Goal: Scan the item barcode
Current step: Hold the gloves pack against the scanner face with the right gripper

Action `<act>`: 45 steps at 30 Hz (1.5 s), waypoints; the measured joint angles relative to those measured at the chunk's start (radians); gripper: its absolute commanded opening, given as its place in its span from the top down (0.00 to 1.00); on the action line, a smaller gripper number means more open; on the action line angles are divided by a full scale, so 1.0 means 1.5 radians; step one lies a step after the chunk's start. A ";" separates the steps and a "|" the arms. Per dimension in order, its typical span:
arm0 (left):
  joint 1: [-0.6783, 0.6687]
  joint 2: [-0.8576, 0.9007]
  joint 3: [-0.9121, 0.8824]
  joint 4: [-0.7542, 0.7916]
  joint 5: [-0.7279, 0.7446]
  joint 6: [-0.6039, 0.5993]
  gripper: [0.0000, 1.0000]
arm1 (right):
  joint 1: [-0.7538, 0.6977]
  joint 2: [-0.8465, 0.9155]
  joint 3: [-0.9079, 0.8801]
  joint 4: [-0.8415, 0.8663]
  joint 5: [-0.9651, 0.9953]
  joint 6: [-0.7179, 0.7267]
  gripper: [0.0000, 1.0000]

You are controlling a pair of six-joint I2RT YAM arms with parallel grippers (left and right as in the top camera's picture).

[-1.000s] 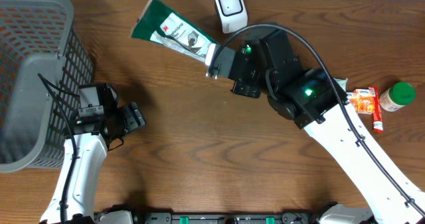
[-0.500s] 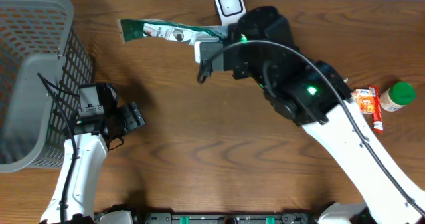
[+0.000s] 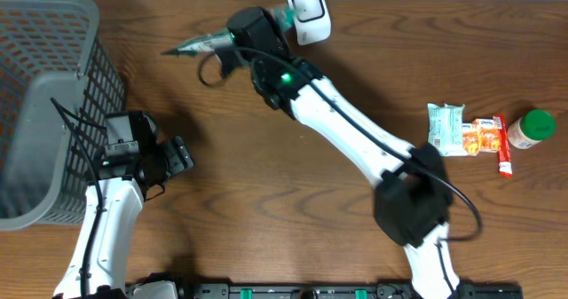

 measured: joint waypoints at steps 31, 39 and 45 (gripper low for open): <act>0.000 0.001 0.000 0.002 0.000 0.000 0.15 | -0.136 0.168 0.003 0.130 -0.237 0.018 0.99; 0.000 0.001 0.000 0.002 0.000 0.000 0.15 | -0.168 0.168 0.003 0.200 -0.264 0.048 0.99; 0.000 0.001 0.000 0.002 0.000 0.000 0.15 | -0.193 0.168 0.003 0.207 -0.306 0.097 0.99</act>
